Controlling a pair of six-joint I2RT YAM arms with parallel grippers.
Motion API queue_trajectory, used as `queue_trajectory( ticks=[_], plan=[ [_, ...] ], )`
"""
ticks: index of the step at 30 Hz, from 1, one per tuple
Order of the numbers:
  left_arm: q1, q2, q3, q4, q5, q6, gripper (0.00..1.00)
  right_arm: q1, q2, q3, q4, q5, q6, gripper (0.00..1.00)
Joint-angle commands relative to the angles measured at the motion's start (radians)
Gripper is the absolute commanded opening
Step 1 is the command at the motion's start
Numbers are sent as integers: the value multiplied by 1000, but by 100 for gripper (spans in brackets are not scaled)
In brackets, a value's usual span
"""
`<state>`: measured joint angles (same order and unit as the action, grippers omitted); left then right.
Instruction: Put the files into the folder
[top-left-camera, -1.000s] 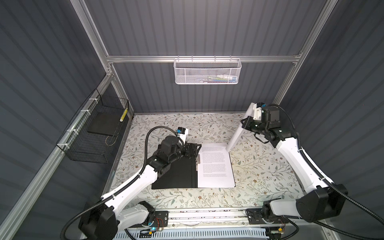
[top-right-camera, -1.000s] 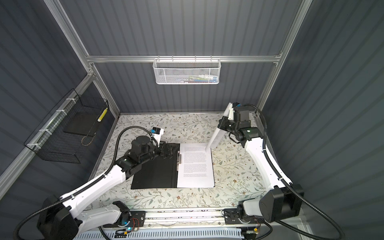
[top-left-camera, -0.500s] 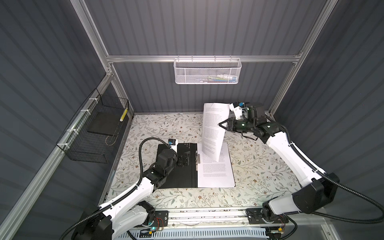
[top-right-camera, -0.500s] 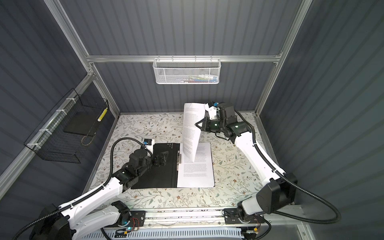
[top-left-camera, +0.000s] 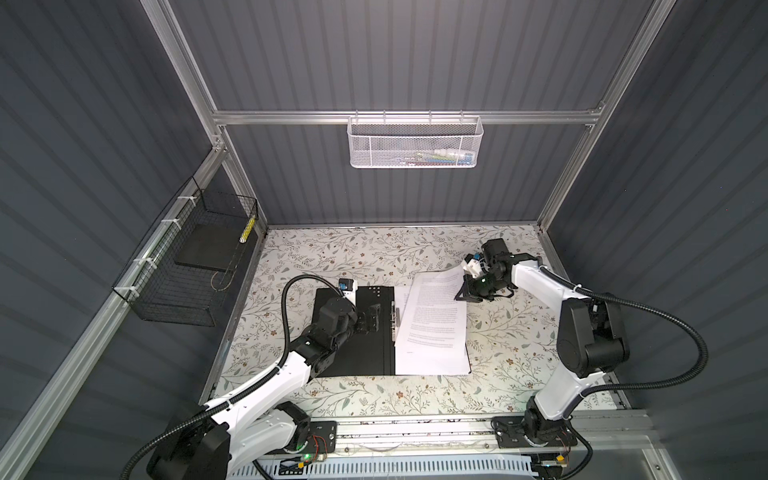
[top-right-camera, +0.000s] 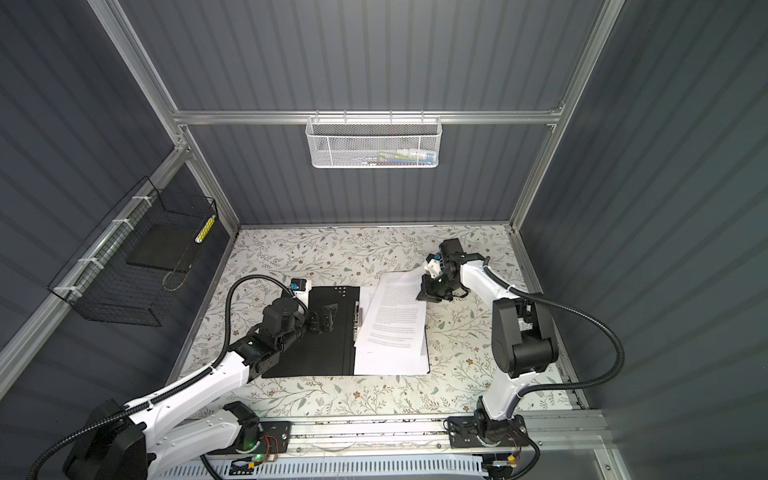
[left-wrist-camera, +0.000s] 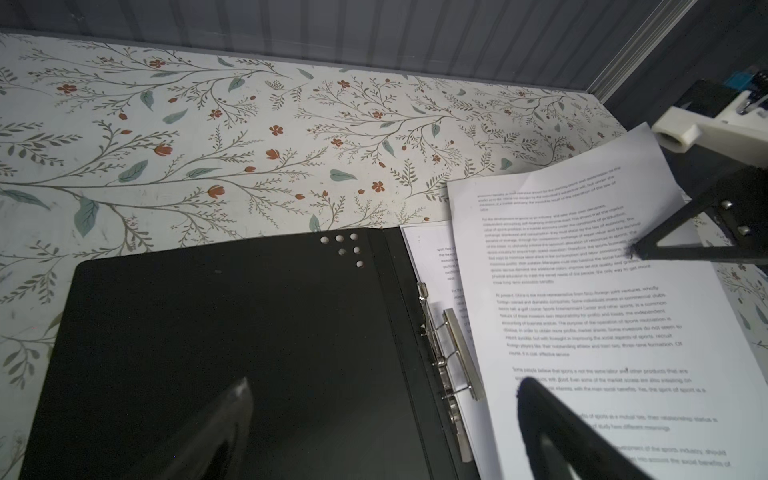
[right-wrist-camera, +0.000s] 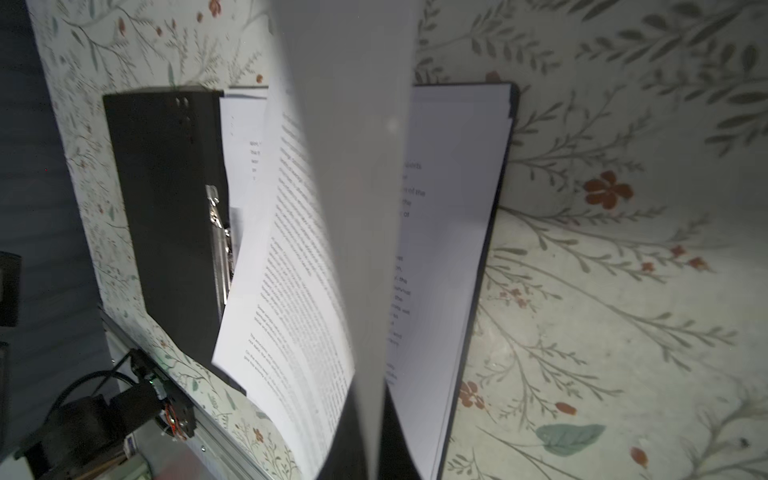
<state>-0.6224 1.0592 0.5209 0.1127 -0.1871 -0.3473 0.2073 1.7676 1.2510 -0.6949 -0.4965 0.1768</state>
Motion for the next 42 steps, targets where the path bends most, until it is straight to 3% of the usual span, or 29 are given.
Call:
queue_trajectory(
  ticks=[1, 13, 42],
  plan=[
    [3, -1, 33, -2, 3, 0, 100, 8, 4, 14, -50, 54, -93, 1],
    [3, -3, 48, -27, 32, -3, 100, 66, 37, 45, -40, 1, -150, 4],
    [3, 28, 56, -30, 54, -9, 100, 119, 105, 82, -33, -18, -147, 5]
  ],
)
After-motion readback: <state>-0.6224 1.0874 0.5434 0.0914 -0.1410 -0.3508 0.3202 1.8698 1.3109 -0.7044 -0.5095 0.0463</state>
